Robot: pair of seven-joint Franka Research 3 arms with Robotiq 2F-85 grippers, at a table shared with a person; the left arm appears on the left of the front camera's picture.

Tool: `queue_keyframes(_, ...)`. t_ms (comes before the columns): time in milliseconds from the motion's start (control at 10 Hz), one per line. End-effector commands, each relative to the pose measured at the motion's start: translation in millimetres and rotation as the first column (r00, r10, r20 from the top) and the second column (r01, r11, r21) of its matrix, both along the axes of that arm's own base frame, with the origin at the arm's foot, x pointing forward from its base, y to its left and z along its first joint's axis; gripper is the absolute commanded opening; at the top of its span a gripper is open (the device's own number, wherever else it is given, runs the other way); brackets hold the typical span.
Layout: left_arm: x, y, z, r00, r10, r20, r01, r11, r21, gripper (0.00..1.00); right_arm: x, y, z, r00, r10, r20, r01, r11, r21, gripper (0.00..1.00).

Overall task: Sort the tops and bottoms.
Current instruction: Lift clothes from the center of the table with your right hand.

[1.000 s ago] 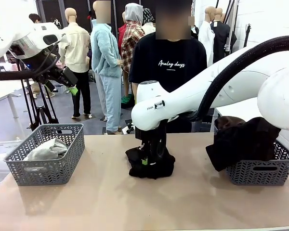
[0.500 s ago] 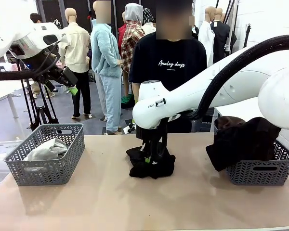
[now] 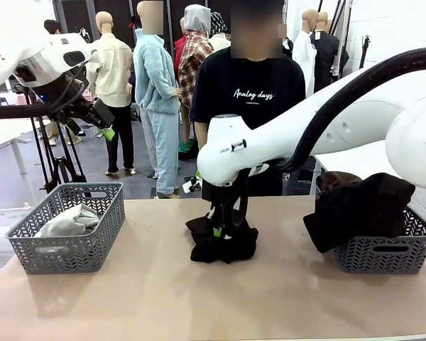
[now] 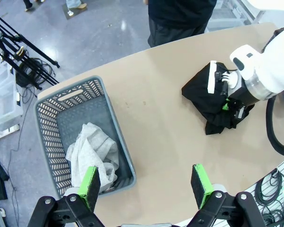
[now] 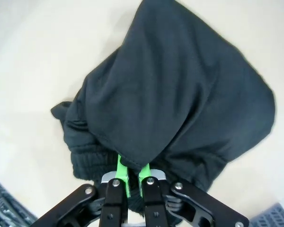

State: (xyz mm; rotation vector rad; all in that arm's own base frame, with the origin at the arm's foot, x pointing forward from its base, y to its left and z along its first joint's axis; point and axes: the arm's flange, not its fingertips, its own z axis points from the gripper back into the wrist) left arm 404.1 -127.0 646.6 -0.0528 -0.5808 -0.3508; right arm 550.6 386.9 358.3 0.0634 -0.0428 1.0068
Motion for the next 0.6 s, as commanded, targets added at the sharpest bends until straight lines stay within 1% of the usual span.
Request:
queue_keyframes(0, 0, 1, 1, 1.0, 0.001, 0.002, -0.001, 1.0, -0.001, 1.0, -33, -9, 57, 0.99, 0.009, 0.142, -0.006, 1.0, -0.019, 0.0)
queue_keyframes(100, 0, 1, 1, 1.0, 0.001, 0.002, -0.001, 1.0, -0.001, 1.0, -48, -8, 87, 0.976, 0.015, 0.216, -0.007, 0.999, -0.039, 0.0)
queue_keyframes(200, 0, 1, 1, 1.0, 0.001, 0.002, -0.001, 1.0, -0.001, 1.0, -62, -6, 112, 0.962, 0.018, 0.274, -0.003, 0.998, -0.057, 0.0)
queue_keyframes(300, 0, 1, 1, 1.0, 0.001, 0.002, -0.001, 1.0, -0.001, 1.0, -75, -2, 128, 0.951, 0.014, 0.309, 0.009, 0.997, -0.074, 0.0)
queue_keyframes(400, 0, 1, 1, 1.0, 0.001, 0.002, -0.001, 1.0, -0.001, 1.0, -83, -1, 136, 0.947, 0.026, 0.32, 0.002, 0.996, -0.086, 0.0)
queue_keyframes(500, 0, 1, 1, 1.0, 0.001, 0.002, -0.001, 1.0, -0.001, 1.0, -55, 2, 136, 0.964, 0.04, 0.262, -0.031, 0.999, -0.038, 0.0)
